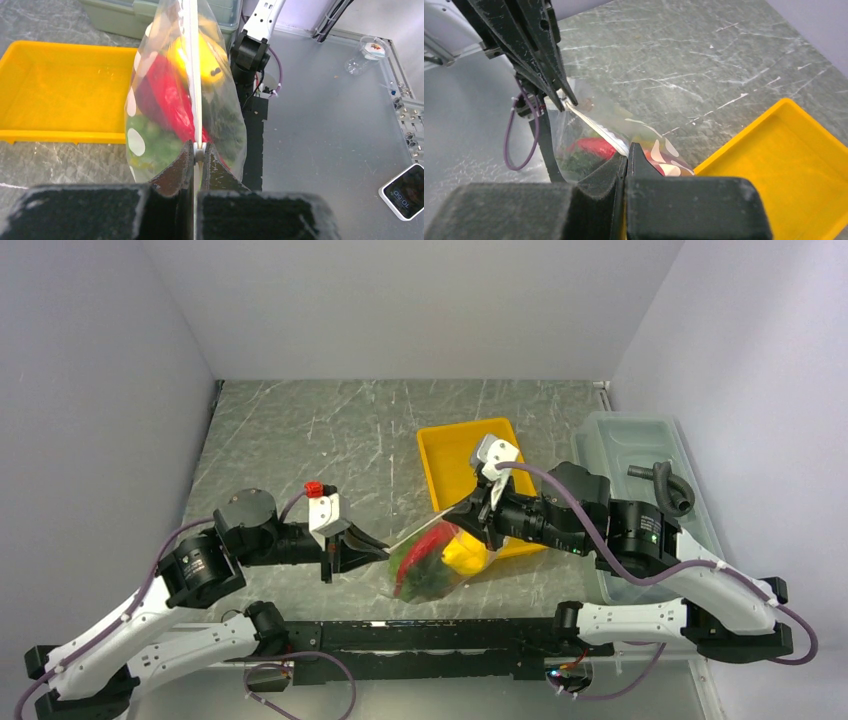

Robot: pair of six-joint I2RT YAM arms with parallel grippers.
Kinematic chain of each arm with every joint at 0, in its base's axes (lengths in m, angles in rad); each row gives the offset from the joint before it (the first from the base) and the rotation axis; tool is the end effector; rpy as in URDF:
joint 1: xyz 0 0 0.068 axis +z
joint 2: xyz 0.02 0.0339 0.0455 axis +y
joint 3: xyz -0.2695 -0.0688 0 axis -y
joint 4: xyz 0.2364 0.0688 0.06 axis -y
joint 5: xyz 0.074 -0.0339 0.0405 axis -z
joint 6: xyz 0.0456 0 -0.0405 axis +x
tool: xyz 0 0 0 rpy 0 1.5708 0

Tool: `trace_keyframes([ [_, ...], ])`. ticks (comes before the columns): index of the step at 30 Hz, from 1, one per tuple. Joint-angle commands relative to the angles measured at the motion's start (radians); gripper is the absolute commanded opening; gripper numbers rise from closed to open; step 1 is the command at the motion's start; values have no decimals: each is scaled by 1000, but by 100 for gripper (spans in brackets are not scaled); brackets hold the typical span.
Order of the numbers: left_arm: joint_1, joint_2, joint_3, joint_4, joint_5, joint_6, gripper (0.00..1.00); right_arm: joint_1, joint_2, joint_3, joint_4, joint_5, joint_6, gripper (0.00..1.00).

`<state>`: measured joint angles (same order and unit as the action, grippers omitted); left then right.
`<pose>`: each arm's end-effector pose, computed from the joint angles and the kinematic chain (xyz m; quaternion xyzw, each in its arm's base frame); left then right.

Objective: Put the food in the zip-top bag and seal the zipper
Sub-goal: Zip the zipper food storage bag at the center of the board.

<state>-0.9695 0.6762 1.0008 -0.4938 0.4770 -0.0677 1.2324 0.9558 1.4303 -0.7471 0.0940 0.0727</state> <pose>0.0549 -0.1171 0.3951 0.4608 0.6021 -0.4674 0.4547 0.0579 0.1517 0.4629 -0.4122 0.6812 0.3369 0.5025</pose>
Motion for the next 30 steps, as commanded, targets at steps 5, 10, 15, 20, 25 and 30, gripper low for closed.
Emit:
trace_keyframes([
  [5, -3, -63, -39, -118, -54, -37, 0, -7, -54, 49, 134, 216, 20, 0],
  [10, -3, -94, -48, -161, -94, -51, 0, -7, -67, 39, 139, 280, 21, 0],
  [15, -4, -139, -64, -193, -139, -69, 0, -7, -83, 29, 149, 318, 17, 0],
  [20, -3, -188, -89, -222, -180, -95, 0, -7, -83, 24, 140, 344, 16, 0],
  [25, -4, -240, -101, -249, -218, -122, 0, -7, -83, 11, 140, 367, 12, 0],
  [30, -3, -295, -98, -256, -243, -135, 0, -7, -84, 5, 135, 392, 10, 0],
])
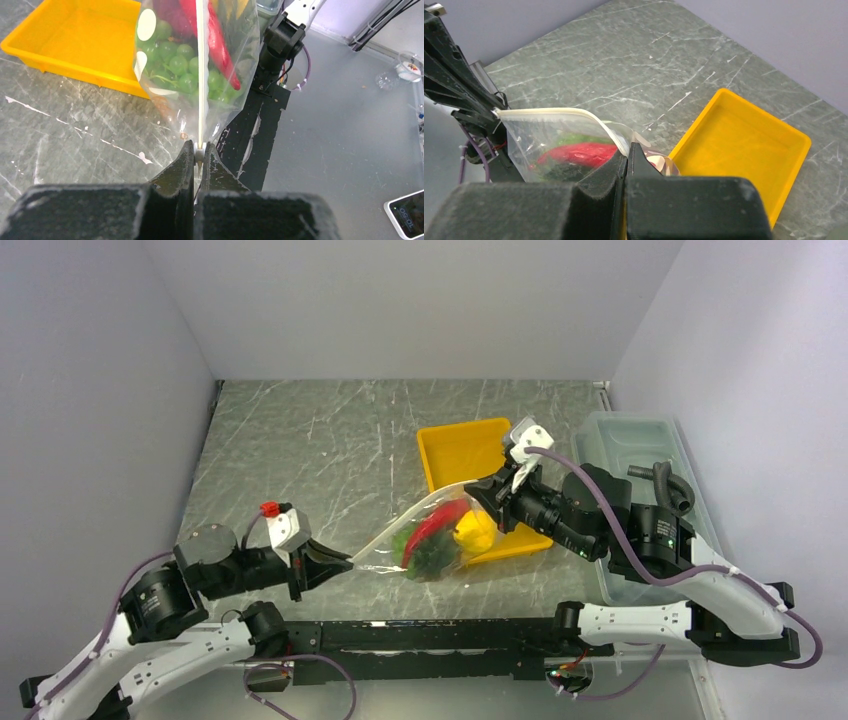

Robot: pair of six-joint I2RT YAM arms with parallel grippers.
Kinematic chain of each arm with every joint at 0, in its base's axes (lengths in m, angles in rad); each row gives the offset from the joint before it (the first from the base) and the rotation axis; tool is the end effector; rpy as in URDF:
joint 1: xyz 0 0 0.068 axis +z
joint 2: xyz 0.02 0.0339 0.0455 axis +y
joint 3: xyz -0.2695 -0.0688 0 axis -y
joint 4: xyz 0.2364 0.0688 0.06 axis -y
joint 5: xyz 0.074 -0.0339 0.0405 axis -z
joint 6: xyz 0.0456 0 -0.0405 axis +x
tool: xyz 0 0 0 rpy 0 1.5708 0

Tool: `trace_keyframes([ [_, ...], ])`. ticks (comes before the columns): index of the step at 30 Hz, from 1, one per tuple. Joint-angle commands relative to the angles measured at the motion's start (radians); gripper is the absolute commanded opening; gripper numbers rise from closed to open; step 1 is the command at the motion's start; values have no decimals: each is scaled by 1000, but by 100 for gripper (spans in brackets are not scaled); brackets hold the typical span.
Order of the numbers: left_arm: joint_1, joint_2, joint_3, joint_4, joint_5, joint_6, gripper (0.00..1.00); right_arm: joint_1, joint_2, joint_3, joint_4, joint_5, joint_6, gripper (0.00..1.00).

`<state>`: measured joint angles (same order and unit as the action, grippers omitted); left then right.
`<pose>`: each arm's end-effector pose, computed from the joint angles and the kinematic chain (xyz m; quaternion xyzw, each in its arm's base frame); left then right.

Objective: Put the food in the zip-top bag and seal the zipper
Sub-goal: Zip the zipper food storage bag at the center of the board.

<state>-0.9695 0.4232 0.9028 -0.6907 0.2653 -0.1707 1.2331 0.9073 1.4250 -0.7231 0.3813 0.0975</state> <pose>0.0307 -0.0659 0.3618 0.3764 0.6778 -0.4229 0.4691 0.0636 0.1299 0.4712 -0.3089 0.7066 0.2667 0.5781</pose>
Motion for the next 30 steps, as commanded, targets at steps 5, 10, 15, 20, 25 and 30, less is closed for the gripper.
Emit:
trace_keyframes([
  [5, -3, -60, 6, -65, -46, -35, 0, -7, -53, 12, 107, 133, -18, 0],
  [10, -3, -42, 12, -68, -51, -30, 0, -7, -62, 11, 108, 124, -15, 0],
  [15, -3, -11, 31, -53, -61, -26, 15, -8, -57, 1, 115, 97, -19, 0],
  [20, -3, 11, 46, -24, -68, -1, 43, -8, -58, -12, 131, 60, -33, 0],
  [25, -3, 59, 69, 21, -79, 32, 56, -7, -39, -10, 122, -3, -58, 0],
  [30, -3, 140, 110, 52, -89, 64, 79, -7, -22, -9, 111, -35, -75, 0],
])
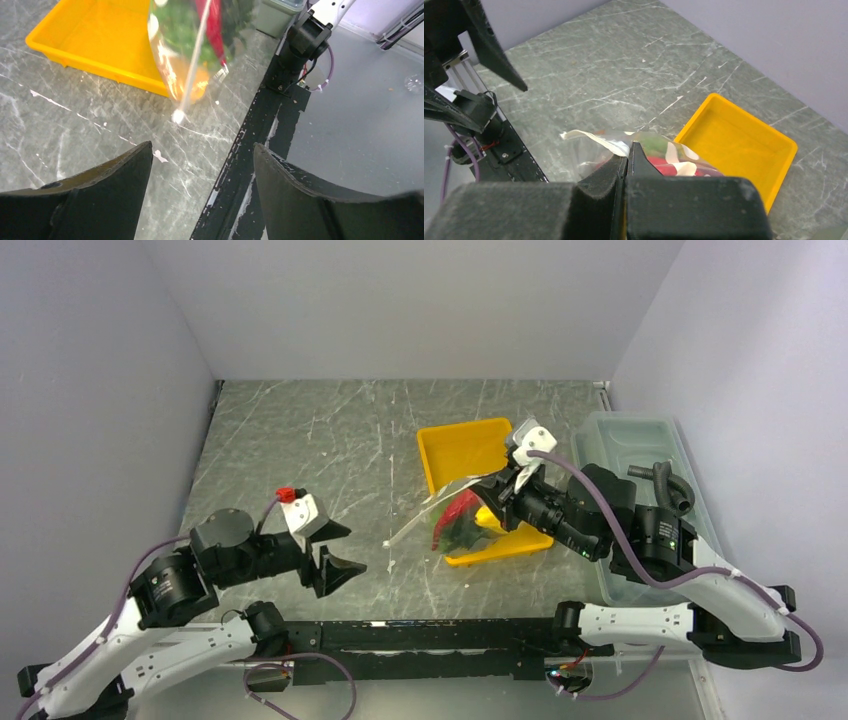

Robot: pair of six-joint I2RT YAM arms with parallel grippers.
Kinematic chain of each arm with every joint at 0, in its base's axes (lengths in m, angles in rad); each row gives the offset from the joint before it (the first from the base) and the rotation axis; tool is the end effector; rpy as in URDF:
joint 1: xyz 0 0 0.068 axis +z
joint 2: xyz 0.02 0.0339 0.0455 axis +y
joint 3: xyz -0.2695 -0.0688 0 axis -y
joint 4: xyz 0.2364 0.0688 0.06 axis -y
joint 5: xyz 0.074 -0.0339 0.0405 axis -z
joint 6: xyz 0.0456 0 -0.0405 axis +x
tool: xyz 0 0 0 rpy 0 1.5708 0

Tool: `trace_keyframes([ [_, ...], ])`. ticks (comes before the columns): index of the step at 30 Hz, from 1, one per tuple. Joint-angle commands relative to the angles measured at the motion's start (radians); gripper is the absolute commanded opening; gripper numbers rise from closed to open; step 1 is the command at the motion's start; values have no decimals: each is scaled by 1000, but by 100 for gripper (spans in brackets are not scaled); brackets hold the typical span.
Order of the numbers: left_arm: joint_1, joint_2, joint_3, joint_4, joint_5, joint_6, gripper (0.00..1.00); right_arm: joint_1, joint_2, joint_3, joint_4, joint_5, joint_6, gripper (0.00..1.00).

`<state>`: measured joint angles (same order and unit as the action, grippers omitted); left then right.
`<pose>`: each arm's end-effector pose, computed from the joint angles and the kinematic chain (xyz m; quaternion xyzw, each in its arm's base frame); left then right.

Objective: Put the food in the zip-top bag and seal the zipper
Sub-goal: Zip the zipper food storage bag at the center of the board, then place the zipper food storage bag at the center of the board.

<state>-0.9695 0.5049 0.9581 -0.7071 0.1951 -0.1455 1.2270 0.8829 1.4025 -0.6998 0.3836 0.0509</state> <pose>0.0410 -0.0754 0.3715 0.3698 0.6974 -0.3876 0.4760 0.0628 0.1248 0.4703 -0.3165 0.6949 0.2575 0.5921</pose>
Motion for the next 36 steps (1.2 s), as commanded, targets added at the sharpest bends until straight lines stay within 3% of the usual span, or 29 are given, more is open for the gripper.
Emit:
trace_keyframes([
  [1, -3, 73, 63, 79, -19, 44, 82, -1, 4, 12, 87, -42, -31, 0],
  [6, -3, 122, 91, 131, -24, 63, 99, -1, 18, 12, 82, -62, -37, 0],
  [36, -3, 315, 138, 317, 173, 80, 100, -1, 55, -2, 114, -208, -27, 0],
])
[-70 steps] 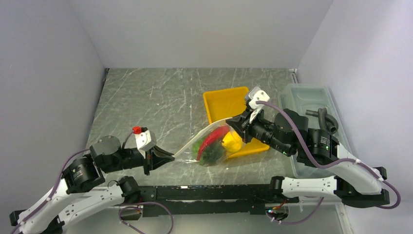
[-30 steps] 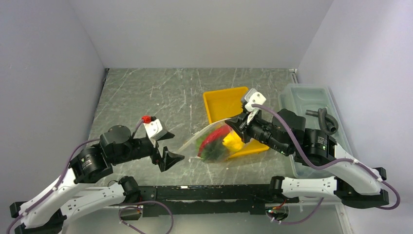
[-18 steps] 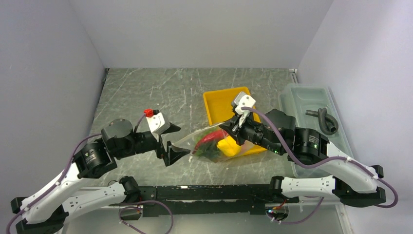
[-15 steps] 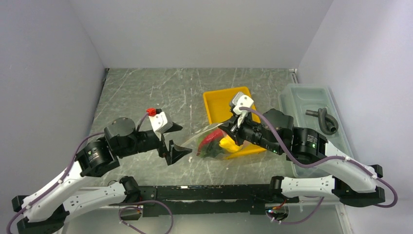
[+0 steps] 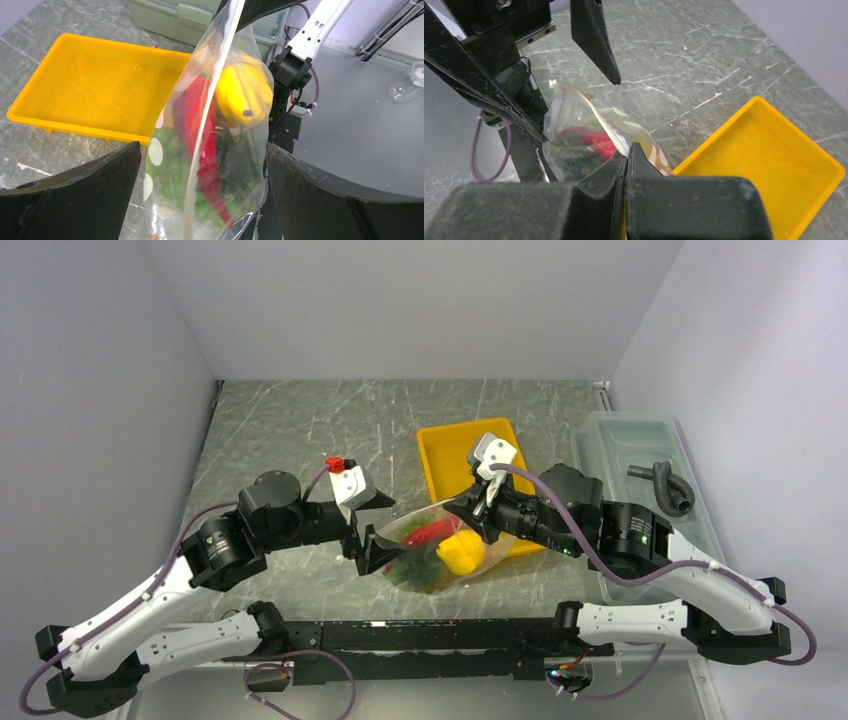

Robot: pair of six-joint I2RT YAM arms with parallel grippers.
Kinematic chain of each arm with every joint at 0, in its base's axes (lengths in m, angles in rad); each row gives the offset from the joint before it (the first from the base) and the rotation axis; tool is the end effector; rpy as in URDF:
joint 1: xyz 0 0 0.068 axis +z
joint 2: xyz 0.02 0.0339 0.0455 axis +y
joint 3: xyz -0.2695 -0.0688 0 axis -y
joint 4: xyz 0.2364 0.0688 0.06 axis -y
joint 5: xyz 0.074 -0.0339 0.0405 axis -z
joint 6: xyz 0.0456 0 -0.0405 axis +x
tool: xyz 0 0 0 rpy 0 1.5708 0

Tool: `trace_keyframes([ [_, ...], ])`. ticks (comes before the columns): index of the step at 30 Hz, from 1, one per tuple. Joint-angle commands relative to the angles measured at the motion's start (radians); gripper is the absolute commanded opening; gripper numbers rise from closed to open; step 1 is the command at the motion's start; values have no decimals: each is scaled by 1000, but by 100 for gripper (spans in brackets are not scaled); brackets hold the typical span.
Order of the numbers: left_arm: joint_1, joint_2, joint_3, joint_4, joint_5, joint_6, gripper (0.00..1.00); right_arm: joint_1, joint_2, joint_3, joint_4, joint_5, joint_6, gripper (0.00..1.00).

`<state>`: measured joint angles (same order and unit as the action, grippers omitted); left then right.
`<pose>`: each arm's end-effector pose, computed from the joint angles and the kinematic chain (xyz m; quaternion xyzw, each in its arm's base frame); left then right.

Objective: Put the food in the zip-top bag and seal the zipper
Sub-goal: Place the zipper food storage bag at the center of the board.

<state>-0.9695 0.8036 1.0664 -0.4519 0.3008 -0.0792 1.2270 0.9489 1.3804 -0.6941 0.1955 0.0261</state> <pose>0.0800 -0.1405 0.4048 0.4143 0.6466 -0.4154 0.4875 0.0647 0.1545 0.4551 -0.3973 0.6852 0.2923 0.5359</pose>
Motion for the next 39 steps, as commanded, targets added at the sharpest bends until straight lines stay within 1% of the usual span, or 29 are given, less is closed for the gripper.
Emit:
trace_keyframes([
  [1, -3, 22, 34, 57, 72, 15, 100, -1, -10, 19, 112, -23, -2, 0],
  [6, -3, 45, 25, 60, 96, 18, 99, -1, -12, 19, 127, -40, 1, 0],
  [12, -3, 64, -9, 90, 111, 20, 92, -1, -19, 17, 137, -63, 6, 0],
  [20, -3, 100, -26, 120, 161, 4, 86, -1, -25, 16, 145, -70, 11, 0],
  [23, -3, 105, -26, 115, 175, 5, 80, -2, -25, 11, 149, -70, 12, 0],
  [25, -3, 106, -25, 108, 180, 10, 74, -1, -26, 9, 150, -69, 14, 0],
  [28, -3, 107, -19, 94, 192, 19, 53, -1, -27, 8, 151, -68, 14, 0],
  [30, -3, 111, -15, 85, 194, 22, 37, -1, -30, 6, 153, -67, 15, 0],
  [33, -3, 115, -16, 84, 187, 20, 9, -1, -30, 4, 154, -68, 18, 0],
  [34, -3, 115, -16, 84, 186, 19, 1, -1, -29, 2, 155, -70, 19, 0],
  [39, -3, 107, -18, 82, 161, 22, 0, -1, -25, 4, 157, -72, 20, 0],
])
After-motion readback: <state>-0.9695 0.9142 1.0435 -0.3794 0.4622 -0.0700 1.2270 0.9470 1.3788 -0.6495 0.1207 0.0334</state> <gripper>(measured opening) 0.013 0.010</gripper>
